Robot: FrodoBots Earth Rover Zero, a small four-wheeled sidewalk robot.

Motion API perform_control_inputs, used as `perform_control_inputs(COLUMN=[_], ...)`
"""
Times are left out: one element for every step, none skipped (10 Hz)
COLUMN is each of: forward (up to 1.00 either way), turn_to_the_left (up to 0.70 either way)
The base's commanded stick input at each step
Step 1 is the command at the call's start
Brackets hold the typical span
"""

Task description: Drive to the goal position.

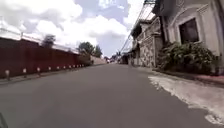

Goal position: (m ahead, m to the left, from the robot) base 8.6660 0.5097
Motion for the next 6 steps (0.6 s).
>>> perform_control_inputs(forward=[1.00,1.00,1.00,1.00,1.00,1.00], turn_to_the_left=[0.00,0.00,0.00,0.00,0.00,0.00])
